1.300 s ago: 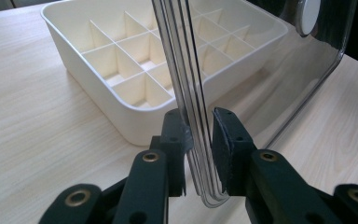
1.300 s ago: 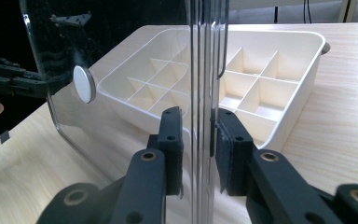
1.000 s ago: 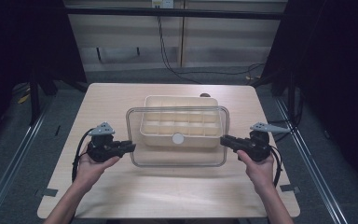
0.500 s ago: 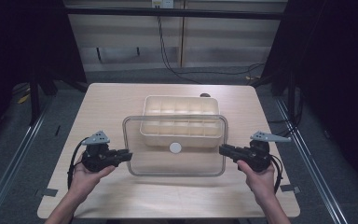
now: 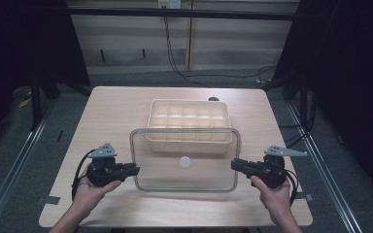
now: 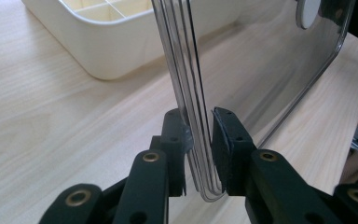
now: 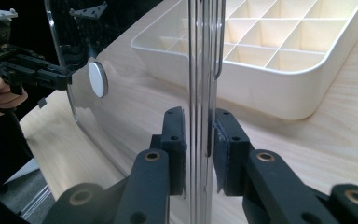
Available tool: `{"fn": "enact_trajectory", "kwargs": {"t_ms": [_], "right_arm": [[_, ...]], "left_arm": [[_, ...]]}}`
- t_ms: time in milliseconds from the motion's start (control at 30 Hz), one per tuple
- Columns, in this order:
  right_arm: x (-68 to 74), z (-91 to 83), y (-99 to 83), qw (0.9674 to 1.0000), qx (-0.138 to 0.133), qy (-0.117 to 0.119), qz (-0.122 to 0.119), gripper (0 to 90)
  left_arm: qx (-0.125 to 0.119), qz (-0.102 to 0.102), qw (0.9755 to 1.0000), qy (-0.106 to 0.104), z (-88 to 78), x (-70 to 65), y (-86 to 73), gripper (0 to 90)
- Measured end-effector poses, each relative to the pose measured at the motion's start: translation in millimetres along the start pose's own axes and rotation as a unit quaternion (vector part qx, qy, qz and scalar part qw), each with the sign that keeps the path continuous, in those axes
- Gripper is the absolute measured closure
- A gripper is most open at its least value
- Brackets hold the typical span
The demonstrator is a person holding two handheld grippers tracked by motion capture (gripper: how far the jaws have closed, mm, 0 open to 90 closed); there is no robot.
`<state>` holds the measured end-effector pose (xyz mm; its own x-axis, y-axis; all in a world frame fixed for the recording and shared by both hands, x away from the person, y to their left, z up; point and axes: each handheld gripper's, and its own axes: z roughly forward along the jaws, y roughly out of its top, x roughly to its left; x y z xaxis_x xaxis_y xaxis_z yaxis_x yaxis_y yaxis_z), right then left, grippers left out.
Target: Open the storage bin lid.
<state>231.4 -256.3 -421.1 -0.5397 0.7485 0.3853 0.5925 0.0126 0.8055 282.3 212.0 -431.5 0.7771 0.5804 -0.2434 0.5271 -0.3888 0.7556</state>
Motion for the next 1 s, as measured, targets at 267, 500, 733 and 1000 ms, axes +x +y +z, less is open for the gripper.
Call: {"fn": "enact_trajectory", "kwargs": {"t_ms": [267,500,733,1000], "right_arm": [[3.9,-0.7,-11.8,0.9998,0.014,0.007,0.012,76.6],[4.0,-1.5,-22.7,0.9993,0.028,0.013,0.021,76.5],[6.3,-2.8,-37.2,0.9982,0.041,0.021,0.037,76.1],[8.0,2.7,-44.0,0.9978,0.060,0.009,0.028,74.9]], "left_arm": [[0.015,-0.005,0.9999,-0.004,-0.1,-3.5,-10.8,75.2],[0.022,-0.007,0.9997,-0.010,0.0,-8.6,-19.2,75.2],[0.020,0.000,0.9997,-0.017,-7.9,-16.8,-27.5,75.0],[0.033,-0.005,0.9993,-0.018,-5.1,-17.6,-34.3,74.8]]}}
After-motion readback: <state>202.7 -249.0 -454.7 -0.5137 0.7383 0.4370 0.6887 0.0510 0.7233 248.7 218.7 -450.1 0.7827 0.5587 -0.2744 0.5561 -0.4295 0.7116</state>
